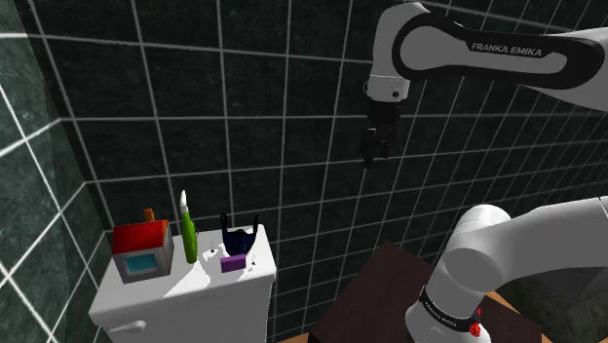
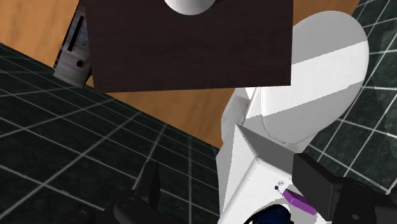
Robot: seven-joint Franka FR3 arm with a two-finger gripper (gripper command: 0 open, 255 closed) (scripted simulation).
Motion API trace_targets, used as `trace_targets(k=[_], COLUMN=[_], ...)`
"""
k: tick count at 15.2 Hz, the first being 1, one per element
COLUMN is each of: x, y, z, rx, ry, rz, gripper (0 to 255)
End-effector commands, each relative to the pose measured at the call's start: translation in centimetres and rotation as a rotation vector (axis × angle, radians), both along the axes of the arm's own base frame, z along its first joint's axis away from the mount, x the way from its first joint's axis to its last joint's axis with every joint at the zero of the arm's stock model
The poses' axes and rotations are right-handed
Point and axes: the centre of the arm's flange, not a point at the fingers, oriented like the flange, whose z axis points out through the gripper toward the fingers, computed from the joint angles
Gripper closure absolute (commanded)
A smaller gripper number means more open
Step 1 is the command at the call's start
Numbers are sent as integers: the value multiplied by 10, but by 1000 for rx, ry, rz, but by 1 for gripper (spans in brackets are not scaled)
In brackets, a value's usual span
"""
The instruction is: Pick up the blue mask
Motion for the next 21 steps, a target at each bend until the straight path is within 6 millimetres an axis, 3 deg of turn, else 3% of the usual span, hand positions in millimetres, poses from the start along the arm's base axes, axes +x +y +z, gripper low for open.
trace_targets(k=[1, 21], x=[0, 187], y=[0, 87], z=[0, -161], rx=[0, 93], ry=[0, 20], rz=[0, -34], gripper=[0, 0])
